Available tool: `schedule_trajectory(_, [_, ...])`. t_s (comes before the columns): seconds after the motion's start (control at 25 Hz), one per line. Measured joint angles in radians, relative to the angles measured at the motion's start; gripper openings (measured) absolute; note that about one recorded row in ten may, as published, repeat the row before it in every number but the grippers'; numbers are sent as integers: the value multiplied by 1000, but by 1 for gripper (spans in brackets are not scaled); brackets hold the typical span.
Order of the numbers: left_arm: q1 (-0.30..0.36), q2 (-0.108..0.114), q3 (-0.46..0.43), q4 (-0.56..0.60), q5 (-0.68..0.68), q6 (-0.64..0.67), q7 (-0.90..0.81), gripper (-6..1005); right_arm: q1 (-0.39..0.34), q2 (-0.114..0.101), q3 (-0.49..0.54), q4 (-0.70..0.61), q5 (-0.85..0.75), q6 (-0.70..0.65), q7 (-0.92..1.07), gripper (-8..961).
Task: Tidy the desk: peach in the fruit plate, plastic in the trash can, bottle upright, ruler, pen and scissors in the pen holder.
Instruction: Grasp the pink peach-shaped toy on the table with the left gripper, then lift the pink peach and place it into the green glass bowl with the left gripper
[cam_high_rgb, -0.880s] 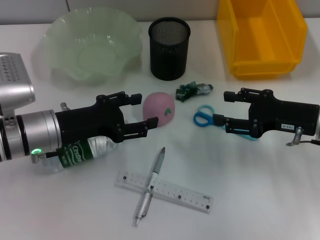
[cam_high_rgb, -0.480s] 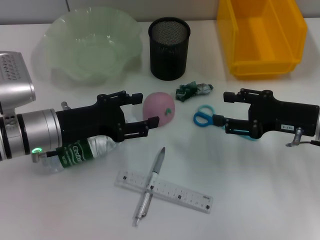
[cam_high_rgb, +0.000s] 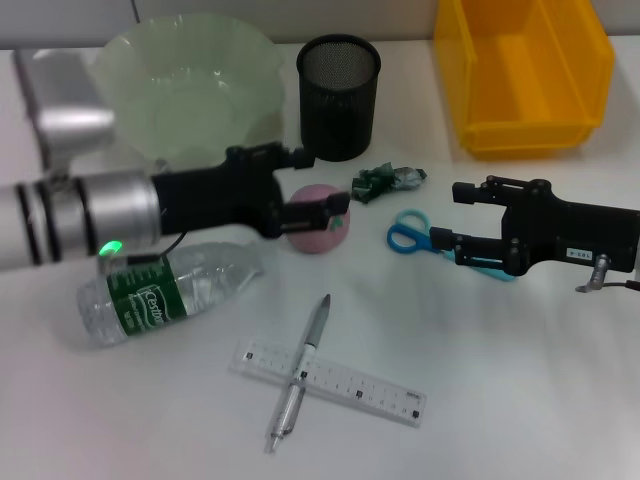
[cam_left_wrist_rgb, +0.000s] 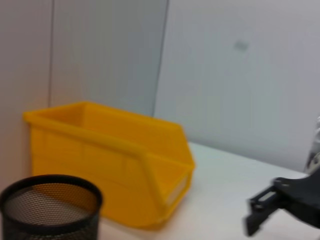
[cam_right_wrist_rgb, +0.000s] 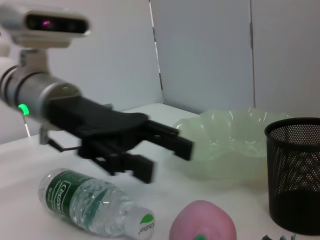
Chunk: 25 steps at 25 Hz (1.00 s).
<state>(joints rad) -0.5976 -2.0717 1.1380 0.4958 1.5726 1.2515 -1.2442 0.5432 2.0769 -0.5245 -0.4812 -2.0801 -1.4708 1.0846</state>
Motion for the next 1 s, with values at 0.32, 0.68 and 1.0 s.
schedule_trajectory(0.32, [-92, 0, 96, 4, 121, -229, -194, 682, -4, -2, 1, -3, 0, -3, 4, 721])
schedule_trajectory(0.68, [-132, -2, 224, -4, 157, -364, -320, 651, -5, -5, 3, -6, 0, -3, 6, 722])
schedule_trajectory(1.0, [-132, -1, 235, 7, 159, -357, -324, 624, -5, -7, 3, -14, 0, -6, 8, 721])
